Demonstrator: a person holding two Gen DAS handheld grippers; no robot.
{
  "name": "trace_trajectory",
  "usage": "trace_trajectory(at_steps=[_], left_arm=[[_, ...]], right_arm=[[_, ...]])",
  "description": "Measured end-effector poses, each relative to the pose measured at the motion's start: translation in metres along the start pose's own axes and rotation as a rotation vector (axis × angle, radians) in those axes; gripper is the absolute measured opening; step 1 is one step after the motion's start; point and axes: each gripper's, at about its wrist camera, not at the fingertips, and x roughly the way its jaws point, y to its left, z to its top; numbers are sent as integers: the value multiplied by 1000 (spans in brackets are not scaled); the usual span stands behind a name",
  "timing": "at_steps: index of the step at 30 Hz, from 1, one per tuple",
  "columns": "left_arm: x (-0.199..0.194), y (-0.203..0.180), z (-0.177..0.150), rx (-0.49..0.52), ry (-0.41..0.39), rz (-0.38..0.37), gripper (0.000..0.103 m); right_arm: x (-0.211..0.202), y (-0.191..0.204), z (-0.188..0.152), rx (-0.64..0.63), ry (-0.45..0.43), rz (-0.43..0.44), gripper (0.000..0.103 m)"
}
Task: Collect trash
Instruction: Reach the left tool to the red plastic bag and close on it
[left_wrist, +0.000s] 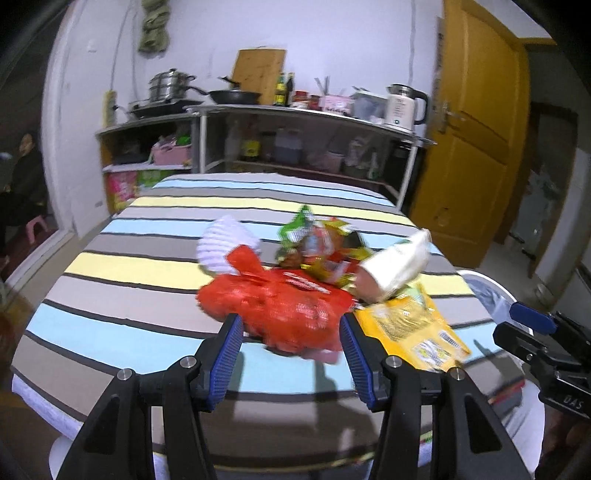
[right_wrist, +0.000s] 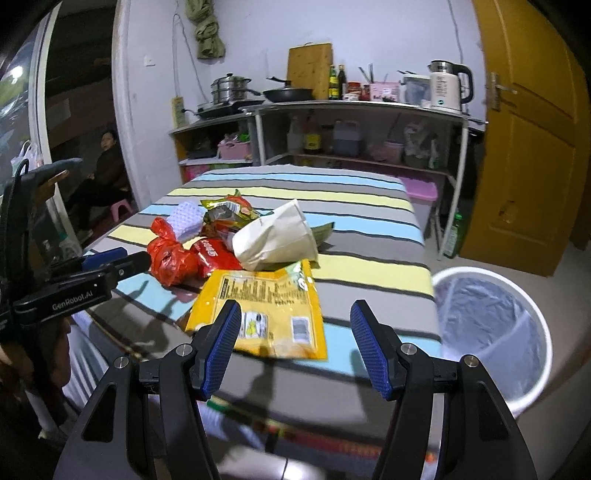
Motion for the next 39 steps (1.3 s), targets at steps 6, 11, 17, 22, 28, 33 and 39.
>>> trace_trajectory(at_steps=[6, 11, 17, 22, 28, 33, 39], left_arm=[[21, 15, 6, -85, 56, -40, 59], [34, 21, 12, -147, 81, -65, 63], [46, 27, 19, -203, 100, -52, 67], [58, 26, 18, -214, 134, -52, 71], [69, 20, 15, -191, 158, -59, 70], [70, 10, 19, -152, 160, -60, 60], [64, 5, 18, -132, 148, -50, 58]], right_arm=[[34, -1, 17, -28, 25, 33, 62], [56, -3, 35, -66, 40, 58, 62], [81, -4, 58, -119, 38, 113, 62], [100, -4, 66, -159, 62, 159, 62], [99, -2, 65, -164, 75, 187, 44], [94, -5, 66, -146, 79, 197, 22], [81, -2, 65, -136, 67, 197, 6]])
